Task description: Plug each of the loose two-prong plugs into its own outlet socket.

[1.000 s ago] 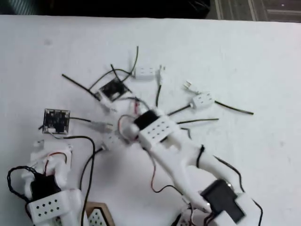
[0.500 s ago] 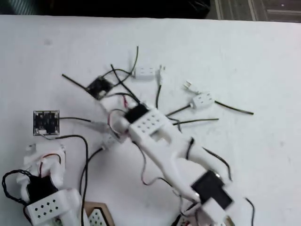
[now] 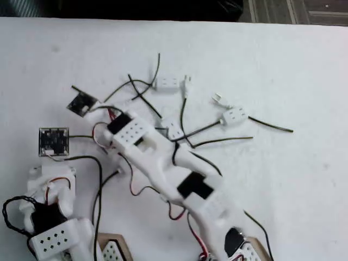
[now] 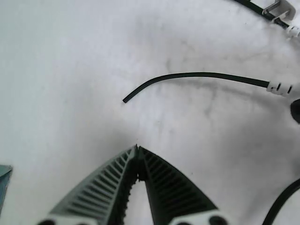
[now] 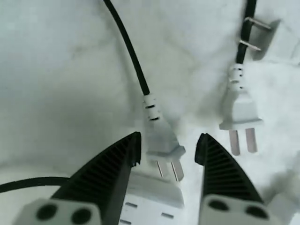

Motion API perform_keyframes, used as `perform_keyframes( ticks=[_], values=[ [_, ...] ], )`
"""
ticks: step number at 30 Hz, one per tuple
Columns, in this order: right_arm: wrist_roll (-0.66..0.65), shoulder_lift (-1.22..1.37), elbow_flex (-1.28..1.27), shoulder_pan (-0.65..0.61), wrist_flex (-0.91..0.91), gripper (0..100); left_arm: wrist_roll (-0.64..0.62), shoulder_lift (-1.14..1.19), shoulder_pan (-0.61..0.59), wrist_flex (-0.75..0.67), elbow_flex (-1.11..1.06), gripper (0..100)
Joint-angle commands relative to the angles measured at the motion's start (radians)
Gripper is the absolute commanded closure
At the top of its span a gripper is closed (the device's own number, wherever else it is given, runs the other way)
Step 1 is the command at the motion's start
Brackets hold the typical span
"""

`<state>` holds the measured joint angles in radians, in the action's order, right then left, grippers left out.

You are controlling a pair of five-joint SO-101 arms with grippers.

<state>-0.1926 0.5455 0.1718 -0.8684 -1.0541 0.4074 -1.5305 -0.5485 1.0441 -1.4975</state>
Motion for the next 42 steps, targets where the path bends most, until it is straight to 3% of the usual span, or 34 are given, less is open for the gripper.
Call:
perform_keyframes(
  ticks=[1,4,14,25,32,42],
  values=[
    [0.003,0.021,0.049,-0.001,0.024,86.0,-0.011,-0.005,-0.001,-0.015,0.041,97],
    [-0.003,0.008,0.054,0.001,0.021,99.3,-0.011,-0.005,-0.001,-0.015,0.041,97],
    [-0.002,-0.317,0.044,0.137,-0.263,98.1,-0.011,-0.005,0.001,-0.015,0.04,97],
    [-0.005,-0.495,0.041,0.352,-0.651,98.1,-0.009,-0.005,0.016,-0.015,0.038,97],
    [-0.129,-0.585,-0.273,0.479,-0.628,98.1,-0.008,-0.005,0.027,-0.011,0.038,97],
    [-0.336,-0.605,-0.695,0.63,-0.337,98.1,-0.008,-0.005,0.027,-0.011,0.038,97]
  ],
)
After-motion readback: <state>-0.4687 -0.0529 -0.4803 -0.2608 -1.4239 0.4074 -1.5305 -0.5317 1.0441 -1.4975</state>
